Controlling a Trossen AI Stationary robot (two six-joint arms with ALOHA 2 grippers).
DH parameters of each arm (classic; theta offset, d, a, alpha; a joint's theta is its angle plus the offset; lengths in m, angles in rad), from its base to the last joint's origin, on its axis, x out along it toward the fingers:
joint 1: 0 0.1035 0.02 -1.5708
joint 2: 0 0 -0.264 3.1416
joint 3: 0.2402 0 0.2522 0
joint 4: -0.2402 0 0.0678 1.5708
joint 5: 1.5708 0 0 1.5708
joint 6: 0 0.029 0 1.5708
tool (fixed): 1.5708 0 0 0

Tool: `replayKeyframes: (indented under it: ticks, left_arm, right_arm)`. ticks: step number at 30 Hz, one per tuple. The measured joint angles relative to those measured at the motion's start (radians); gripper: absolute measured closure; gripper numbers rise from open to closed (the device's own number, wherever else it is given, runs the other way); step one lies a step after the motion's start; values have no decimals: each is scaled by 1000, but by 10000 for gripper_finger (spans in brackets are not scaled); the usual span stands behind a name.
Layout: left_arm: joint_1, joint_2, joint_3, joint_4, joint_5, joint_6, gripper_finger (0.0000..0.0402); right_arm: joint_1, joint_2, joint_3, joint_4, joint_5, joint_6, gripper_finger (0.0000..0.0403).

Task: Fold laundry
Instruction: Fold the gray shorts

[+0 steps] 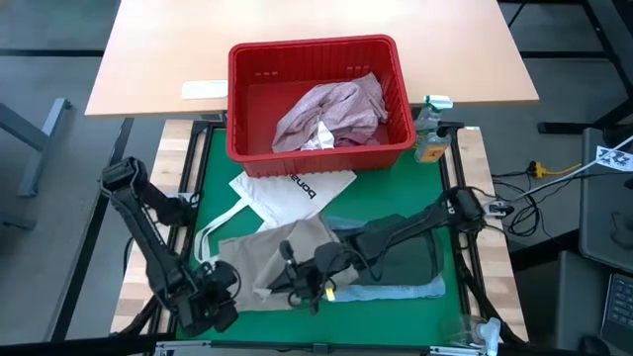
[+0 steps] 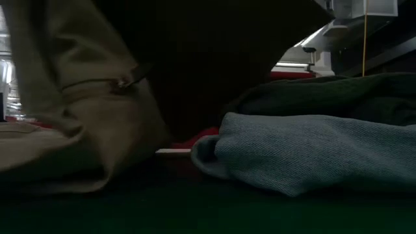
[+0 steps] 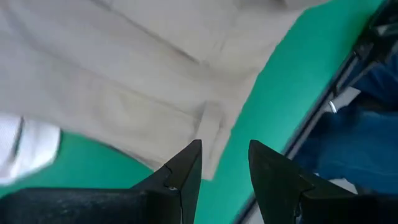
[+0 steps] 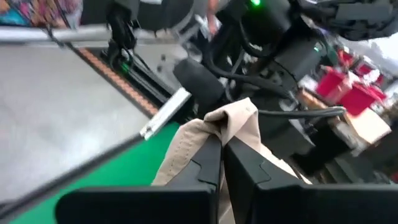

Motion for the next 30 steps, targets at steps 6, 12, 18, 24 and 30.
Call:
replayKeyframes:
  ticks: [6,12,18,24,30]
  left_arm:
    - [-35,0,0,-1,-19,-86,276]
    - [-14,17,0,-3,-69,-75,276]
    - [-7,58,0,-16,2,-68,276]
    - [-8,91,0,-14,20,-73,276]
    - [-6,99,0,-16,-5,-68,276]
  right_arm:
    - [2,98,0,172,-25,4,386]
    - [2,158,0,196,-25,4,386]
    - [0,196,1,232,-25,5,386]
    - [0,198,1,218,-25,6,386]
    - [1,198,1,216,-25,8,386]
